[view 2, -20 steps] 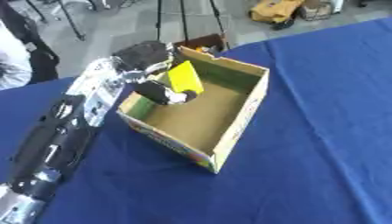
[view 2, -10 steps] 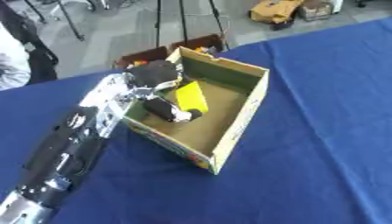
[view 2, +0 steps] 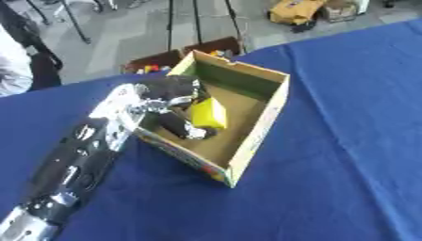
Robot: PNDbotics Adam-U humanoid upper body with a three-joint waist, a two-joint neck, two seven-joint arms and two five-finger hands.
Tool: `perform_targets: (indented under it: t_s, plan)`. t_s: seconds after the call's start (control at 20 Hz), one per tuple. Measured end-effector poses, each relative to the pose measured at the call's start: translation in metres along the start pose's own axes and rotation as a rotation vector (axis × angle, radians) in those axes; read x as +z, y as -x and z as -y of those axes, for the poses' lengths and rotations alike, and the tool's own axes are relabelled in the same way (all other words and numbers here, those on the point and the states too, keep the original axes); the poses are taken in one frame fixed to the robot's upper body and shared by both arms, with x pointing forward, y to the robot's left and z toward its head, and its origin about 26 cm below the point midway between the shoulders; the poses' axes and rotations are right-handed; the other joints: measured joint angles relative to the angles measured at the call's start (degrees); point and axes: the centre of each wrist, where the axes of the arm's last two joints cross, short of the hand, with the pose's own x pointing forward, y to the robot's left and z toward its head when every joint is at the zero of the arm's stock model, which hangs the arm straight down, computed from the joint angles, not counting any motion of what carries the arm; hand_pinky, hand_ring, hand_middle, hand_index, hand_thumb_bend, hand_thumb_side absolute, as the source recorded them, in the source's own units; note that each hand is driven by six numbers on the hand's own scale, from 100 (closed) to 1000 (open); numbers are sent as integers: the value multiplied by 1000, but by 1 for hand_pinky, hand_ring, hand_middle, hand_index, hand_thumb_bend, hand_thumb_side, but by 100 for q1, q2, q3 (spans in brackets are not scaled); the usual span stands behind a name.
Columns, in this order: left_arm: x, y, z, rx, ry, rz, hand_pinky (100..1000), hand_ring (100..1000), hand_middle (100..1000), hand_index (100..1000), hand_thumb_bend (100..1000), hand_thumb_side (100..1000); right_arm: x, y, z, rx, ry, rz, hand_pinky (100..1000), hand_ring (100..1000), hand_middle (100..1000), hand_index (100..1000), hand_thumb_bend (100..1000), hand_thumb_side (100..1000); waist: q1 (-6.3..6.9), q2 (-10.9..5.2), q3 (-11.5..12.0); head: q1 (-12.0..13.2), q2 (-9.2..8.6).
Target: Pick up objects on the table and place them in the box.
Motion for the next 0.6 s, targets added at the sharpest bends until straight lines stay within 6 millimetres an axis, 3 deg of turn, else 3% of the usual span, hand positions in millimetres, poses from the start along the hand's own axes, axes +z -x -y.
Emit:
perform_targets:
  t_s: [0.2,0.45,0.6]
  plan:
    - [1,-2,-3,-39,-5,-4,110,458,576,1000,100,1000,0,0,0,-3,1,-1,799,783,567,805,100,528,0,0,9,-1,0]
    - [2,-4,-8,-77,-38,-14,157,533,677,1000,147,1000,0,0,0,-5,3,-2,799,783,566,805,100,529,0,0,9,-6,0]
    - [4,-5,-11,-109,-59,-31,271,650,770,1000,201,1000,1,0,-1,-8,6,-3,798,782,567,804,100,530,0,0,8,-10,0]
